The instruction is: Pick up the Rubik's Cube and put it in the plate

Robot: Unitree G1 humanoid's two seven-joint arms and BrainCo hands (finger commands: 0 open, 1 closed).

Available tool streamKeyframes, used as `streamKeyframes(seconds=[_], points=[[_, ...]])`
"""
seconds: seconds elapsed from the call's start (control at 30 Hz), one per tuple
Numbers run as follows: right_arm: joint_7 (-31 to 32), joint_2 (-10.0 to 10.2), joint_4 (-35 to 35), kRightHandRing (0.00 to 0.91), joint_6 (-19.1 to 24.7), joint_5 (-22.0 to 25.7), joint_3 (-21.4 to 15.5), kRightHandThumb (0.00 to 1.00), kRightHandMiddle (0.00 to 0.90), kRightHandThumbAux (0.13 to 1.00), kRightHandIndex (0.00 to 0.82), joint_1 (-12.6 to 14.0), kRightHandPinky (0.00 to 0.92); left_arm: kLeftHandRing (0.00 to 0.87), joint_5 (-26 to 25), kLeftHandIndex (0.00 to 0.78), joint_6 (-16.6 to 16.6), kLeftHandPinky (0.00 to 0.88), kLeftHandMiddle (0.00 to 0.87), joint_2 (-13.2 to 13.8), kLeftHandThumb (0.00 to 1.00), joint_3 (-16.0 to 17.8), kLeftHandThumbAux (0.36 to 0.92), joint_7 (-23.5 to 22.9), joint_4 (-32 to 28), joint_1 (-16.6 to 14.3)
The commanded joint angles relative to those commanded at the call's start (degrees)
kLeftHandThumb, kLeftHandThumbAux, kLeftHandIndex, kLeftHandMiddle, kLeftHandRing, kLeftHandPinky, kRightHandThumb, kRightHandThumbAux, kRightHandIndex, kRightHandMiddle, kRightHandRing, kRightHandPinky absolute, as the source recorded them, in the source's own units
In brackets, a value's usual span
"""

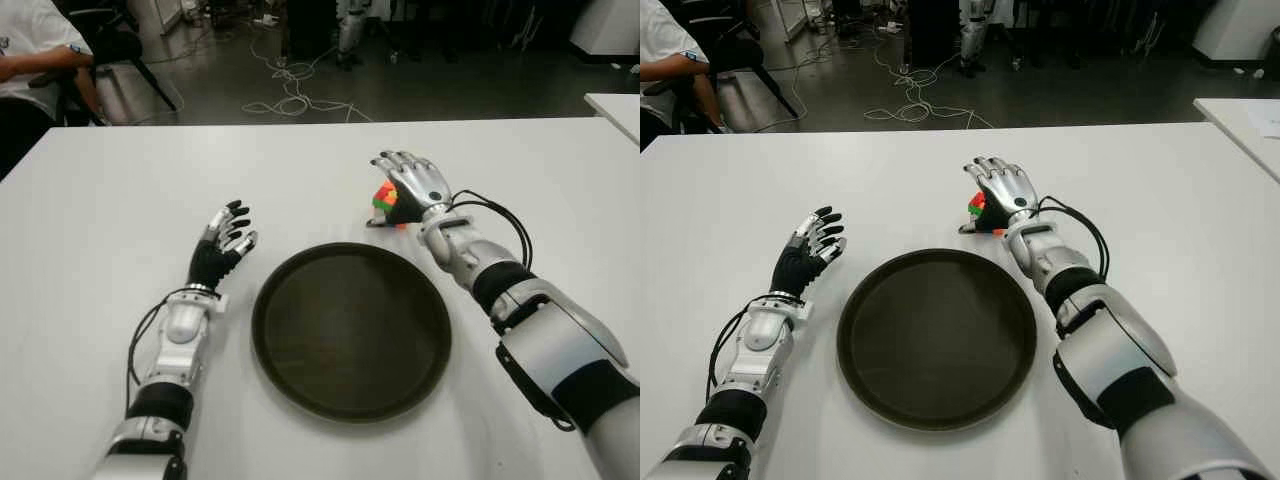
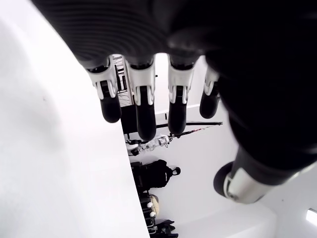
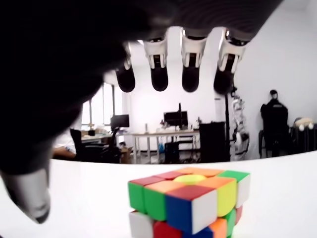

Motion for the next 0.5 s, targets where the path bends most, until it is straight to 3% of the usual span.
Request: streamKeyframes(seconds=[0.5], points=[[-1.08, 0.44, 0.88, 0.063, 0.97, -0.08, 0.73, 0.002, 0.044, 0.645, 0.053, 1.16, 0.135, 0.151, -0.16, 0.122, 0.01, 0.101, 0.176, -0.35, 0.050, -0.24, 0.691, -0.31, -0.86, 0.71]])
